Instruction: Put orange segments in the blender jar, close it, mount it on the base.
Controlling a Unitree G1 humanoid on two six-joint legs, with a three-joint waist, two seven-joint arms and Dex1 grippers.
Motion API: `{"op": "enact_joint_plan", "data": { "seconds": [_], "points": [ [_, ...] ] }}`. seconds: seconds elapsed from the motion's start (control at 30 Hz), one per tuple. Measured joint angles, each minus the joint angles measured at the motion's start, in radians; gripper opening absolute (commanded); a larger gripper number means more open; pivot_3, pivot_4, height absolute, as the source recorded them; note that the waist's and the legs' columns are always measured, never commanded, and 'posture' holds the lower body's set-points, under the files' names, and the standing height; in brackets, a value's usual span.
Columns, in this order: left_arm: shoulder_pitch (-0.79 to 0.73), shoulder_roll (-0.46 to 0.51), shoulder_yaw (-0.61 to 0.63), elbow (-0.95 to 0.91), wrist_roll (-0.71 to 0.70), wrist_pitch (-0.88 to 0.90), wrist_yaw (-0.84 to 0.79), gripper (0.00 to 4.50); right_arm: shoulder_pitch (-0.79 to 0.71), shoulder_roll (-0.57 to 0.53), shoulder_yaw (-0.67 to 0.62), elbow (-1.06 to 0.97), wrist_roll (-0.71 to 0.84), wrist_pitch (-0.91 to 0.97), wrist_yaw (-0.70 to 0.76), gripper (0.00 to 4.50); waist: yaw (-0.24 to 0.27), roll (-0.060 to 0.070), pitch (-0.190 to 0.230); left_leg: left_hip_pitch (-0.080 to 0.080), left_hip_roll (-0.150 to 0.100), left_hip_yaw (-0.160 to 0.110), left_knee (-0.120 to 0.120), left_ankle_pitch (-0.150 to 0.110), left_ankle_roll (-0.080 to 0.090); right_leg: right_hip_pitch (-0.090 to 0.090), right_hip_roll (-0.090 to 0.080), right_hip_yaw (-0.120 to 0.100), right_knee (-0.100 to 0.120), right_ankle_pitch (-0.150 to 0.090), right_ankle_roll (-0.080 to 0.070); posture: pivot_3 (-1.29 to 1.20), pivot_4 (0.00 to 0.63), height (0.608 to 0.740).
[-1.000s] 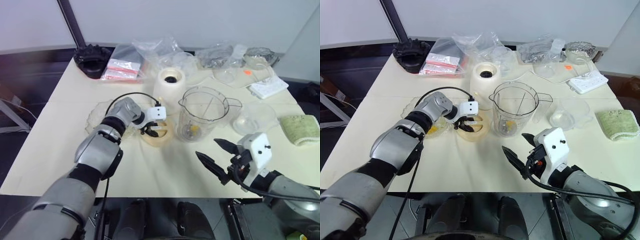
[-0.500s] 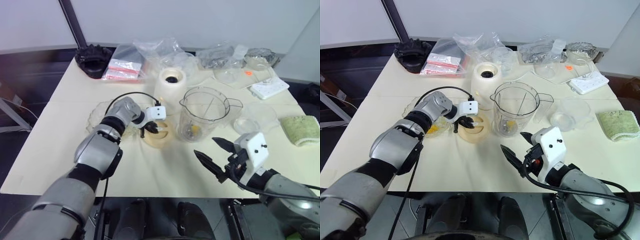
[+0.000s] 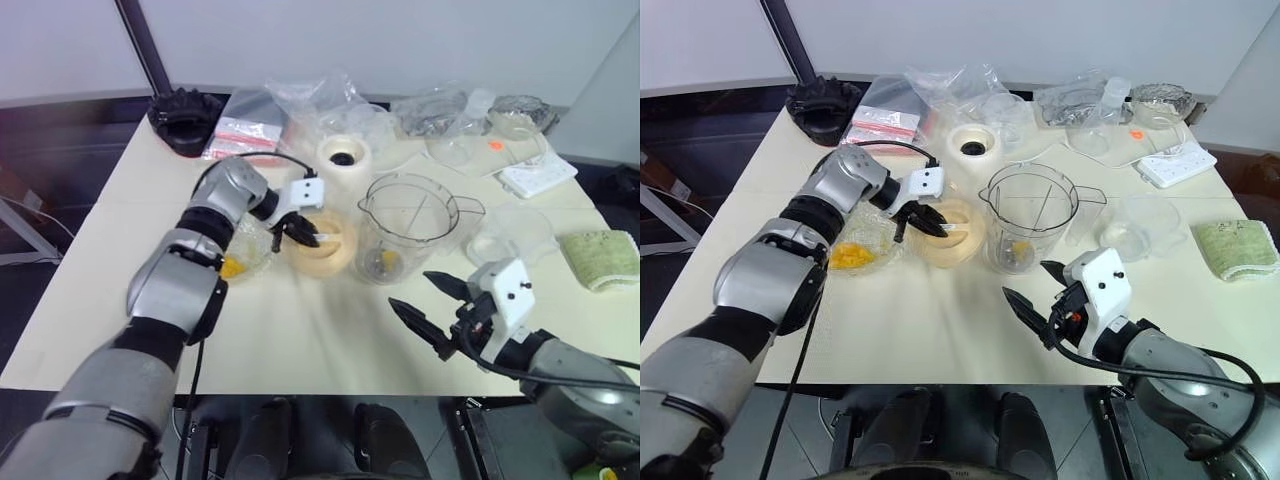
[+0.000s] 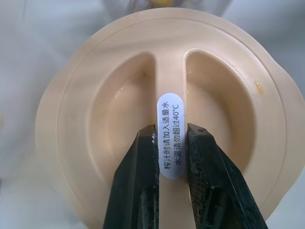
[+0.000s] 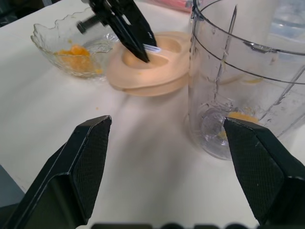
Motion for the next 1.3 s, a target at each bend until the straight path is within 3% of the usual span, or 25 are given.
{"op": "enact_joint_plan", "data": {
  "seconds": [0.2,0.37,0.57,0.9,1.3],
  "points": [
    [0.005,0.224,-0.109,-0.301,-0.105,0.108,-0.118,0.24,0.019,-0.002,-0.012,0.039,-0.041,0.000,0.046,3.94,-0.013,0.001,0.000,-0.007,0.000,0.000,0.000,0.000,0.000,-0.007,-0.001,0.001,0.002,0.001,0.001,0.00,0.150,0.740],
    [-0.108,0.248,-0.140,-0.303,-0.151,0.166,-0.121,0.24,0.015,-0.001,-0.019,0.068,-0.070,-0.004,0.080,3.94,-0.003,-0.001,0.000,-0.013,0.000,0.000,0.004,0.000,0.000,-0.011,0.001,0.001,0.002,0.001,0.002,0.00,0.150,0.740],
    [-0.407,0.081,-0.024,-0.083,-0.180,0.123,-0.009,0.24,-0.066,0.037,-0.068,0.197,-0.170,-0.052,0.071,3.94,0.004,-0.002,0.001,-0.016,-0.001,0.001,0.013,-0.003,0.005,-0.010,0.002,0.001,0.002,0.002,0.005,0.00,0.150,0.740],
    [-0.453,-0.149,-0.009,0.122,-0.142,0.004,0.055,0.24,-0.080,0.114,-0.091,0.240,-0.274,-0.091,0.053,3.94,0.002,-0.001,0.001,-0.016,0.001,0.001,0.013,-0.003,0.006,-0.012,0.004,0.001,0.005,0.003,0.006,0.00,0.150,0.740],
    [-0.477,-0.292,0.008,0.175,-0.102,0.019,0.134,0.24,0.008,0.247,-0.084,0.151,-0.365,-0.103,-0.012,3.94,0.002,0.000,0.001,-0.016,0.001,0.001,0.014,-0.003,0.006,-0.012,0.004,0.002,0.005,0.003,0.006,0.00,0.150,0.740]
  ]
}}
